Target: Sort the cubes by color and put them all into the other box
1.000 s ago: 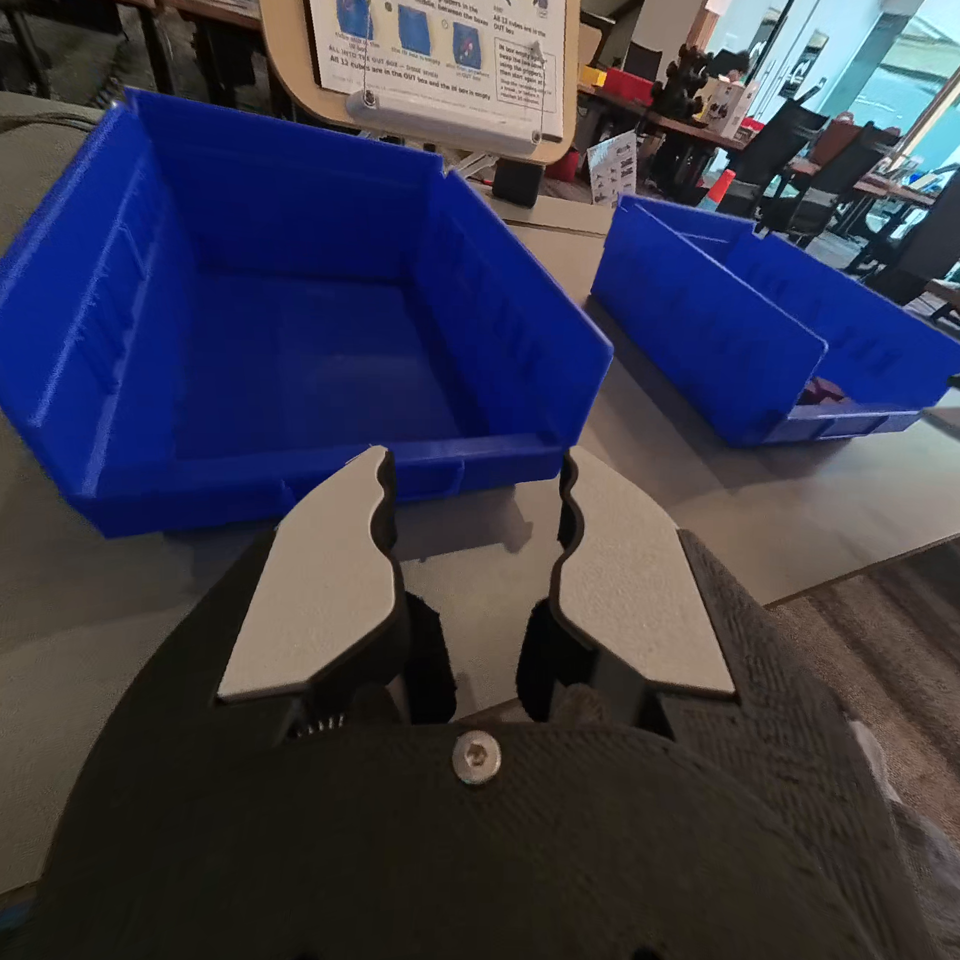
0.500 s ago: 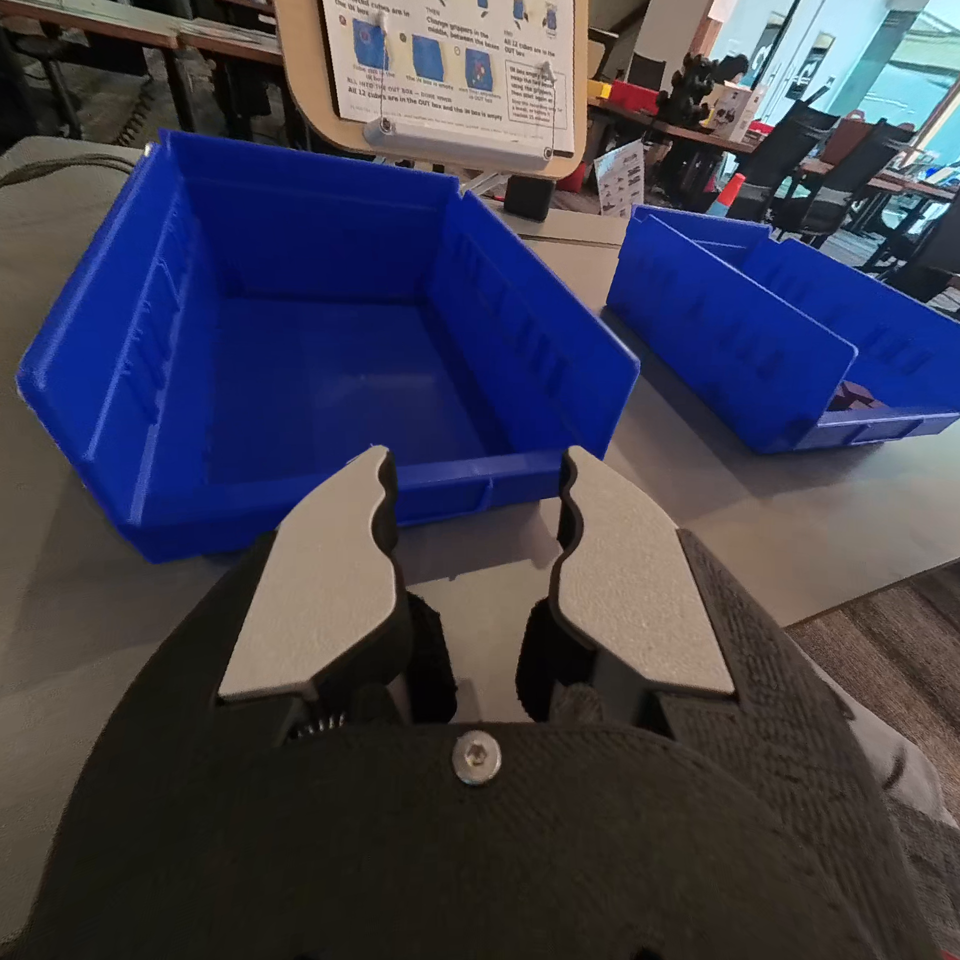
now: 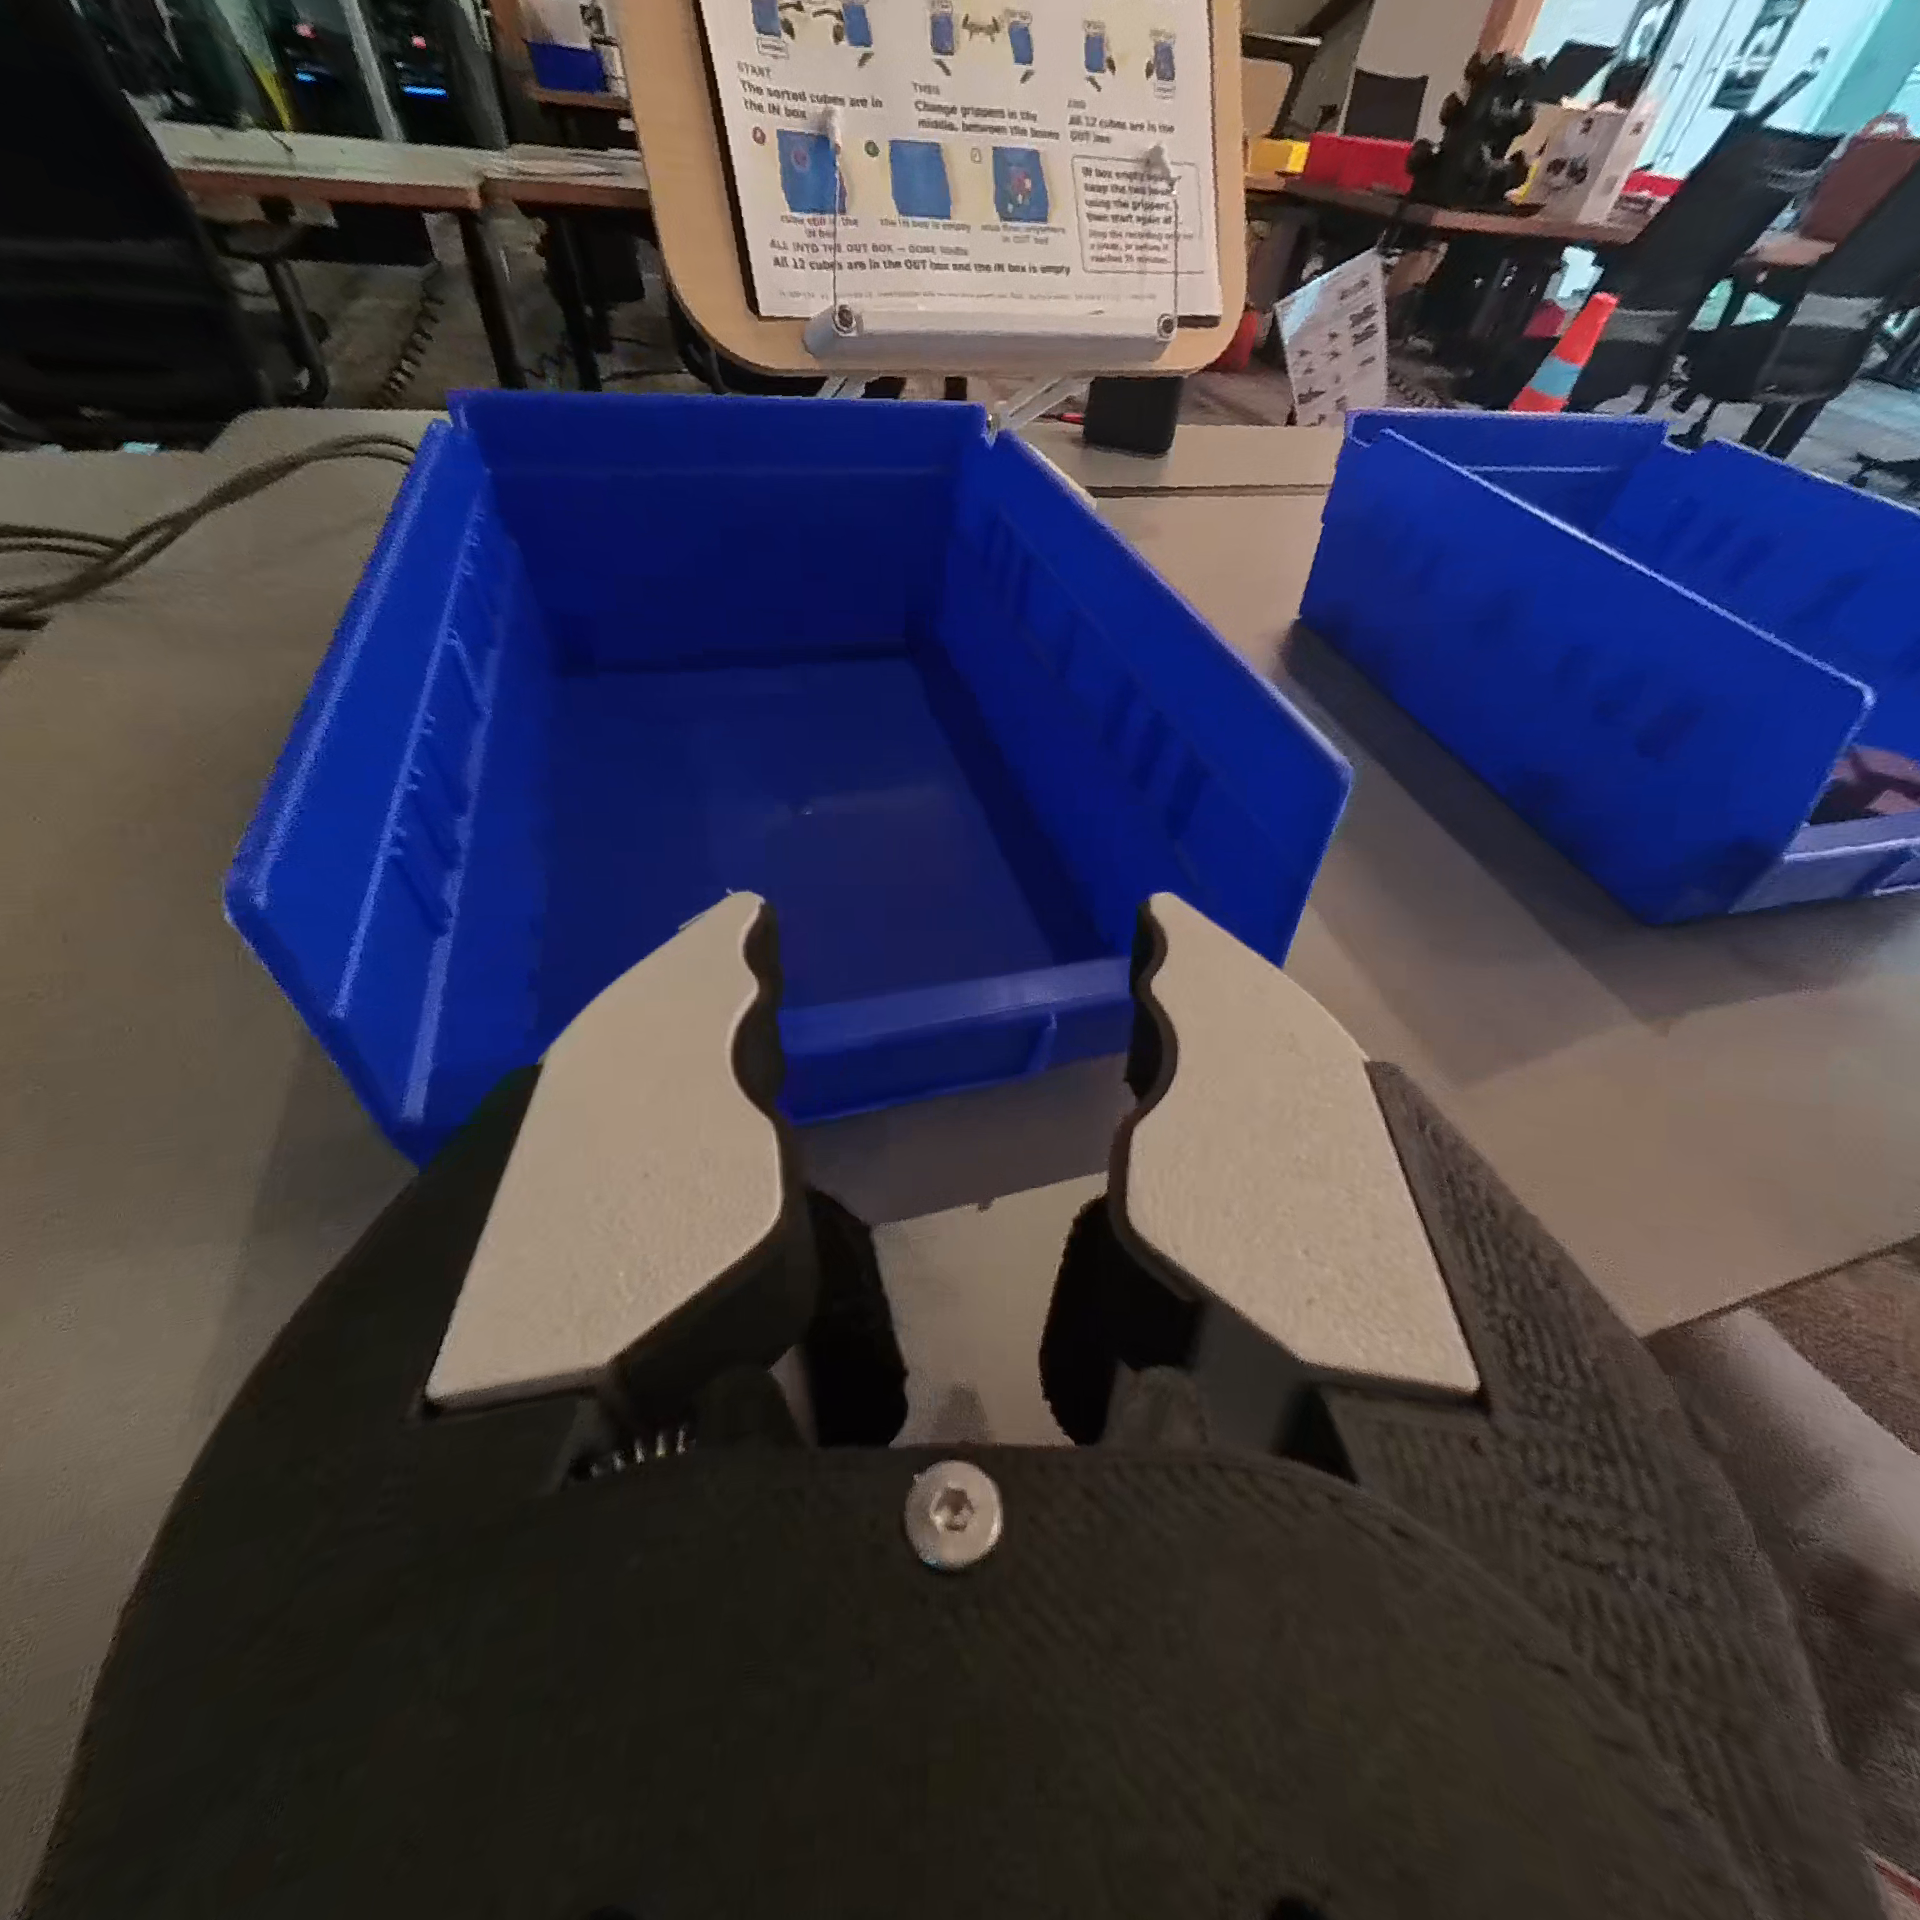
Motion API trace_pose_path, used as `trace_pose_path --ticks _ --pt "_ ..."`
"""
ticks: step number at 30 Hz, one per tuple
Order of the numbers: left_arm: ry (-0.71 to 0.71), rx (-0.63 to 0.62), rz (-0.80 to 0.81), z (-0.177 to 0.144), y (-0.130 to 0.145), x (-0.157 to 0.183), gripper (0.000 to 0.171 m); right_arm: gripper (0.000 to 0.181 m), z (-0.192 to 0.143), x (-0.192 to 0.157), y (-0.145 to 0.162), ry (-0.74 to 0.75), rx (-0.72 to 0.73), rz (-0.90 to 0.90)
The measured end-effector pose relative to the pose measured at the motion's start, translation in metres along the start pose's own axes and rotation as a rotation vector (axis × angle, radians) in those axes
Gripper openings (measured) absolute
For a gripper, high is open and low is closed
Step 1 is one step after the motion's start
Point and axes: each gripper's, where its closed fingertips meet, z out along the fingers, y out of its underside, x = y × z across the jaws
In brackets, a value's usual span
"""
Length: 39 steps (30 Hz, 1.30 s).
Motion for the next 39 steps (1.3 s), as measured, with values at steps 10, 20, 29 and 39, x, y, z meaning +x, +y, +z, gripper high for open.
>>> trace_pose_path --ticks 10,20,29,39 --pt "-0.108 0.098 0.113 -0.020 -0.034 -0.032 0.090 0.074 0.011 -0.027 -0.027 0.007 0.020 -0.054" --pt "-0.299 0.054 0.095 -0.028 -0.010 -0.104 0.097 0.071 0.066 -0.073 -0.015 0.016 -0.105 0.110" --pt "-0.273 -0.027 0.040 0.014 0.000 -0.126 0.091 0.038 0.104 -0.068 0.007 0.037 -0.240 0.237" --pt "-0.168 -0.079 0.031 0.040 0.010 -0.125 0.006 0.012 0.109 -0.076 0.008 0.010 -0.245 0.154"
